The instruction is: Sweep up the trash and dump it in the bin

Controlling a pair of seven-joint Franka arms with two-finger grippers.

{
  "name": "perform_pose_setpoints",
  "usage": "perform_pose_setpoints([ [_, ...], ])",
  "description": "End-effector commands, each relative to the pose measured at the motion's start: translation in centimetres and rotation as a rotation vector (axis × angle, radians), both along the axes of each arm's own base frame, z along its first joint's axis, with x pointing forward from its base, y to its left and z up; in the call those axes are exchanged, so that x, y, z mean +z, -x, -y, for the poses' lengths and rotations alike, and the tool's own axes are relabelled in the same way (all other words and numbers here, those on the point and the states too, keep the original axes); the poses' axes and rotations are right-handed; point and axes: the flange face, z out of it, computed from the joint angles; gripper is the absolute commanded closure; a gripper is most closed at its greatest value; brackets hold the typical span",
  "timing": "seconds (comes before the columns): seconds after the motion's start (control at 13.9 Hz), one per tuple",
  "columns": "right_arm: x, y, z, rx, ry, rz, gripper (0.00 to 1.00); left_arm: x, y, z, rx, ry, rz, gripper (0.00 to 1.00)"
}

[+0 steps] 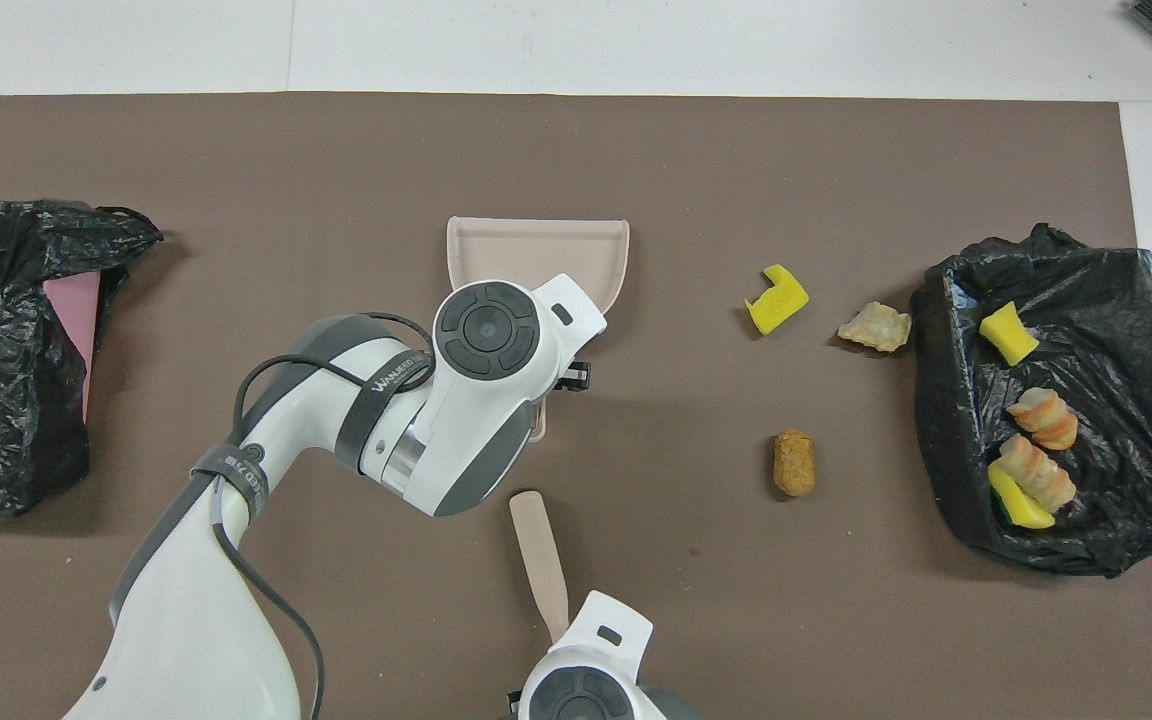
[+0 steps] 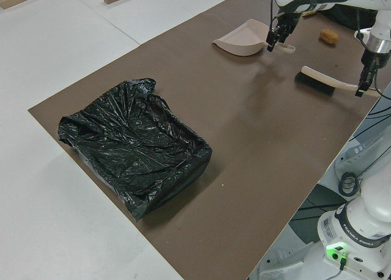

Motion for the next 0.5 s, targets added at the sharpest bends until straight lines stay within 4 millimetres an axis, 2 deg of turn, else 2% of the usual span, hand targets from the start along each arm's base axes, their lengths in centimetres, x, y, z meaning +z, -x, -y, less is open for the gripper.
perform_pose_setpoints([
  [0.0, 0.0, 0.3, 0.2, -0.078, 0.022, -0.031, 1.00, 0.3, -0.3, -0.1, -0.005, -0.006, 0.035, 1.00],
  [0.22, 2.9, 0.1, 1.2, -0.095, 0.018, -0.030, 1.00, 0.6, -0.7, -0.6, 0.001, -0.007, 0.041, 1.00],
  [0.43, 6.7, -1.8, 4.6, -0.141, 0.029, -0.011, 1.00, 2.5, -1.6, -1.7, 0.017, 0.001, 0.065, 1.00],
])
